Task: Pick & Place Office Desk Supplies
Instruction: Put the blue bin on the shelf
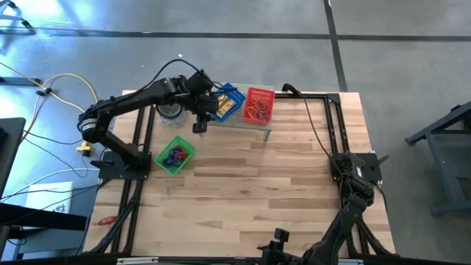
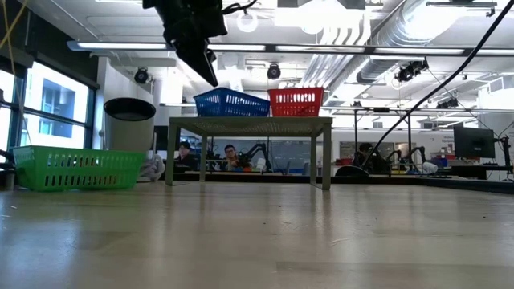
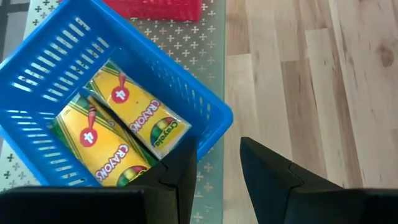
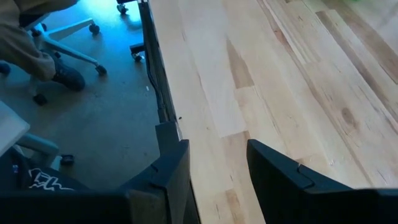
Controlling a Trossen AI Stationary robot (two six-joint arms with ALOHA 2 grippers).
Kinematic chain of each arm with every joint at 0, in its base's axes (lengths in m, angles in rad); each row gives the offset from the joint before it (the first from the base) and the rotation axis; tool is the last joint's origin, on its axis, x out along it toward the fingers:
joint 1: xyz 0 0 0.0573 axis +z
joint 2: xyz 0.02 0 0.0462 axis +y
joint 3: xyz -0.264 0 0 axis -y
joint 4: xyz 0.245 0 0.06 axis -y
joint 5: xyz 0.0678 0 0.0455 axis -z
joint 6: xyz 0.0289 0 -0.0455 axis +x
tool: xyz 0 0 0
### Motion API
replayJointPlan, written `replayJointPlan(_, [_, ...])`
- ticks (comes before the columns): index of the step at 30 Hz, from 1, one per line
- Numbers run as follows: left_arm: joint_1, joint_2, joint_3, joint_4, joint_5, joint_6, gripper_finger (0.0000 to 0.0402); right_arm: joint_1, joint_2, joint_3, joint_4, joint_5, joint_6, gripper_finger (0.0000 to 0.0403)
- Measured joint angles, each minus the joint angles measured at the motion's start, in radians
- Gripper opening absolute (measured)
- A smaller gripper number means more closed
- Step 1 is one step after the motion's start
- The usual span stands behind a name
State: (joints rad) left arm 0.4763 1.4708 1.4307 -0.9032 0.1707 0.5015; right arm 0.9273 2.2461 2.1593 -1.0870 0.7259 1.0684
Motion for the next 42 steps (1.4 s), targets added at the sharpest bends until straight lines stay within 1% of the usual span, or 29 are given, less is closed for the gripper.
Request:
replayJointPlan(9, [0.002,0.014,0.0,-0.008,0.002,0.008,0.0117,0.0,0.0,0.0,0.0,-0.001,0.009,0.0149])
replayJointPlan(22, [0.002,0.076,0.0,-0.009,-0.019,0.026,0.0117,-0.001,0.0,0.0,-0.002,0.0,0.004,0.0149])
replayJointPlan(24, [0.001,0.079,0.0,-0.011,-0.036,0.025,0.0117,-0.001,0.0,0.0,-0.002,0.0,0.004,0.0149])
replayJointPlan(26, [-0.004,0.077,0.0,-0.008,-0.075,0.025,0.0115,-0.001,0.0,0.0,-0.005,0.0,0.004,0.0149])
replayJointPlan(31, [-0.026,0.077,0.0,-0.002,-0.145,-0.001,0.0091,-0.002,0.0,0.0,-0.005,0.0,0.0,0.0149])
replayJointPlan(35, [-0.053,0.077,0.0,0.037,-0.151,-0.033,0.0062,-0.005,0.0,0.0,-0.005,0.0,0.0,0.0149])
replayJointPlan(42, [-0.097,0.077,0.0,0.115,-0.151,-0.038,0.0016,-0.008,0.0,0.0,-0.005,0.001,-0.019,0.0149])
